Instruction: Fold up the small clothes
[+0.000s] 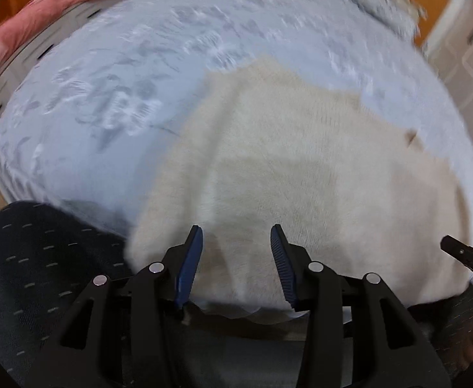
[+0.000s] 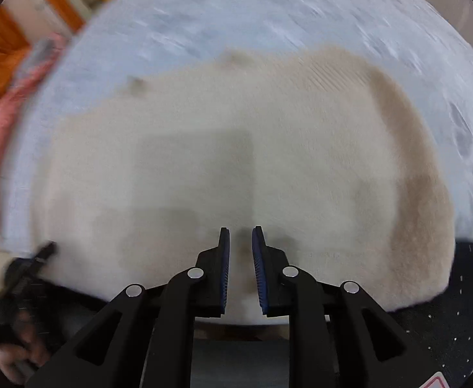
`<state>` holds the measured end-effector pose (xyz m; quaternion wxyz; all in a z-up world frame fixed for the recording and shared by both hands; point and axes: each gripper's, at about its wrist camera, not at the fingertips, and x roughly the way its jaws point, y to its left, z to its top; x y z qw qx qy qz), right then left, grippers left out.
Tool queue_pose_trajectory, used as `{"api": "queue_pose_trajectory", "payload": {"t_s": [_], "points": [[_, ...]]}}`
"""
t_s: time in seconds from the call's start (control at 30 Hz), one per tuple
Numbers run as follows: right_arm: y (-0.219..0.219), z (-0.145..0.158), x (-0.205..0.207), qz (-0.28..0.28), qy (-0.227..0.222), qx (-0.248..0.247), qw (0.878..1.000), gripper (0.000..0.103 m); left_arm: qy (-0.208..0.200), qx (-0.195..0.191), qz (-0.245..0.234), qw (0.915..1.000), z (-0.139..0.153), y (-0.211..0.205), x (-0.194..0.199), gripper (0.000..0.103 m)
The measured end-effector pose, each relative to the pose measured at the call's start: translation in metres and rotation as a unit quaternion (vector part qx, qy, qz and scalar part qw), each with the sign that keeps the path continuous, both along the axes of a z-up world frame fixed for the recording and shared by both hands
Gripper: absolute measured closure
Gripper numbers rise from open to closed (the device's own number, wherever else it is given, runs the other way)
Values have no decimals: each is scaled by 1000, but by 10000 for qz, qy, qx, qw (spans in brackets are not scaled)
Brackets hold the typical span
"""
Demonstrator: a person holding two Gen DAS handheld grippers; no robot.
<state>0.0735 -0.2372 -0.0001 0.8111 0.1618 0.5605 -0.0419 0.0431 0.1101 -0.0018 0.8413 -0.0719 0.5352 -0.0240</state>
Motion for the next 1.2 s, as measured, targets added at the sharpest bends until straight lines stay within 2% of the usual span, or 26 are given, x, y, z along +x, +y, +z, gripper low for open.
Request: {"api": "queue_pose_trajectory", "payload": {"t_s": [0.07,0.17,0.23,0.33,0.4,0.47,0.6,0.63,0.67,0.7,0.77,0.87,1.0,1.07,1.13,1.2], "points": [[19,13,15,265,-198,69,9994,85,-163,41,185,9997,12,13,0,48],[49,4,34,537,-128,327,9979,85,-176,6,514,9985,14,32,10,35],[71,-18,55,693,90,292,9971,85,55,-242,806,9964,2,49,25,31],[87,-59,68,819,628,158,9945,85,366,-660,1013,9920,-20,60,41,30],[93,-56,50,836,465,47,9954,86,501,-655,859,9929,-33,56,51,27],[92,-53,50,826,519,69,9952,86,655,-720,739,9925,-46,50,58,19],[85,-54,50,816,583,216,9947,88,770,-998,897,9880,-60,47,62,17],[84,-51,41,796,579,249,9948,88,768,-1047,905,9874,-59,46,62,24],[83,-52,41,777,568,281,9950,88,747,-1169,865,9865,-58,46,61,45],[84,-51,32,772,552,286,9951,88,735,-1447,754,9839,-55,45,61,56],[87,-49,28,782,527,284,9951,88,659,-1520,732,9835,-43,40,59,88],[82,-45,24,674,444,448,9957,88,301,-1494,483,9871,-10,27,53,89],[55,-20,0,314,57,820,9961,84,-318,-1523,-303,9874,56,-23,43,90],[37,-4,-20,208,-199,846,9960,83,-565,-1525,-711,9841,84,-56,37,90],[16,9,-42,56,-370,803,9961,78,-769,-1578,-1222,9769,109,-96,29,90],[-13,20,-70,-200,-519,747,9957,75,-785,-1695,-1683,9679,120,-137,21,90]]}}
